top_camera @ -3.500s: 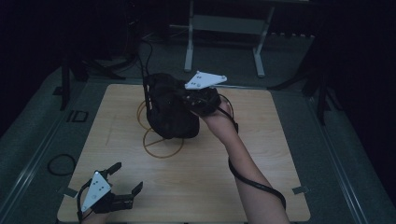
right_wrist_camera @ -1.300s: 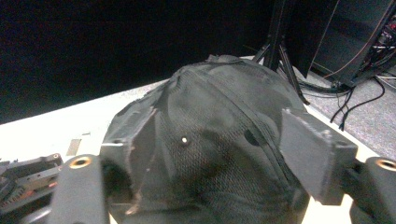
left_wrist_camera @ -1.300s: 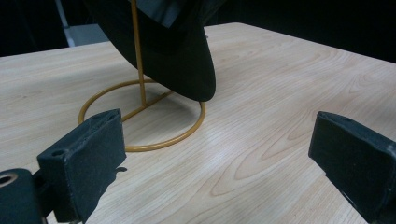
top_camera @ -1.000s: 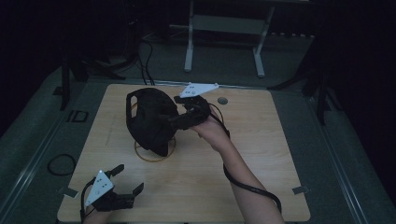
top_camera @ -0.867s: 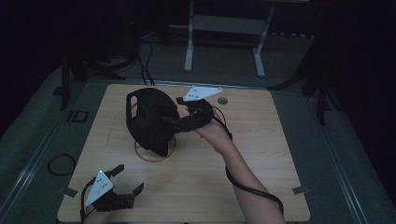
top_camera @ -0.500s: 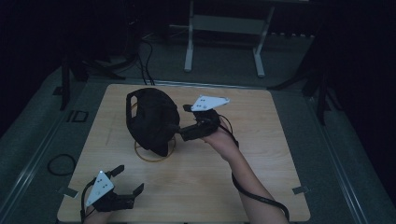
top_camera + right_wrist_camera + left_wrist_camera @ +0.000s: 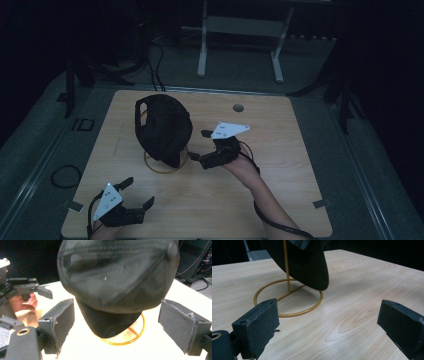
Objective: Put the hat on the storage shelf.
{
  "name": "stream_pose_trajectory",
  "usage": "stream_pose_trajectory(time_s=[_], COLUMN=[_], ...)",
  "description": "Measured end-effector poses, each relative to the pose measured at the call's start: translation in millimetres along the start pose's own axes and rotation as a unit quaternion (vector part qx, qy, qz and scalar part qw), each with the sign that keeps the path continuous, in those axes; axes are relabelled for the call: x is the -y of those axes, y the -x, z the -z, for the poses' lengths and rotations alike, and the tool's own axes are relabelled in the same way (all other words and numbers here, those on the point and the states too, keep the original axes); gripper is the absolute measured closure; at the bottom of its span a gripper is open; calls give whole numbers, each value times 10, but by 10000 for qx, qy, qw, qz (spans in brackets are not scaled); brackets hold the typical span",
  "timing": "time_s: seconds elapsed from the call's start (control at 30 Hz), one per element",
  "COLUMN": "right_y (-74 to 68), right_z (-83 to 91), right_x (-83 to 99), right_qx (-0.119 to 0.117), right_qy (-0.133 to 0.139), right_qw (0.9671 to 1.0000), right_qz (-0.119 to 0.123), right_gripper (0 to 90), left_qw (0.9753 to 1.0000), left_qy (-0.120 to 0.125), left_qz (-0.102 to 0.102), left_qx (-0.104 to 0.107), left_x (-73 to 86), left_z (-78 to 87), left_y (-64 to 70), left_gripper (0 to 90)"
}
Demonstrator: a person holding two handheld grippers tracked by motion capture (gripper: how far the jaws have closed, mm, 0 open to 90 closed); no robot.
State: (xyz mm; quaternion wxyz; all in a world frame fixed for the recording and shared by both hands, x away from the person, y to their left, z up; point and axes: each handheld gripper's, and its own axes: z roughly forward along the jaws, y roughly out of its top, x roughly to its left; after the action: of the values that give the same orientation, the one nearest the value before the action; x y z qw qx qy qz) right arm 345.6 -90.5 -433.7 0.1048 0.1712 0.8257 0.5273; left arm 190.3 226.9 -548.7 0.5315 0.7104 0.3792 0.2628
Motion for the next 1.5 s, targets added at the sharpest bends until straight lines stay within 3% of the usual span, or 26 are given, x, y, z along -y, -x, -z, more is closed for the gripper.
stream_pose_trajectory(time_s=[0.5, 0.63, 1.0, 1.2, 1.23, 1.5], right_y=[-129, -175, -171, -143, -116, -84], right_z=[6, -18, 68, 159, 224, 379], right_x=[603, 789, 1040, 1141, 1213, 1350], right_qx=[-268, -348, -284, -188, -173, -56], right_qy=[-81, -226, -309, -358, -348, -342], right_qw=[9996, 9991, 9991, 9992, 9991, 9992], right_qz=[14, 32, 60, -16, -144, -193], right_gripper=[134, 131, 132, 133, 134, 139], left_qw=[10000, 9999, 9999, 9999, 9999, 9998], left_qy=[-68, -43, -27, -62, -78, -120], left_qz=[-3, 76, 36, 43, 37, 0], left_qx=[73, 104, 123, 128, 109, 125], left_x=[17, 16, 18, 24, 24, 23], left_z=[-16, -16, -17, -23, -27, -38], left_y=[0, -4, 0, 5, 6, 22], left_gripper=[42, 42, 42, 42, 42, 42])
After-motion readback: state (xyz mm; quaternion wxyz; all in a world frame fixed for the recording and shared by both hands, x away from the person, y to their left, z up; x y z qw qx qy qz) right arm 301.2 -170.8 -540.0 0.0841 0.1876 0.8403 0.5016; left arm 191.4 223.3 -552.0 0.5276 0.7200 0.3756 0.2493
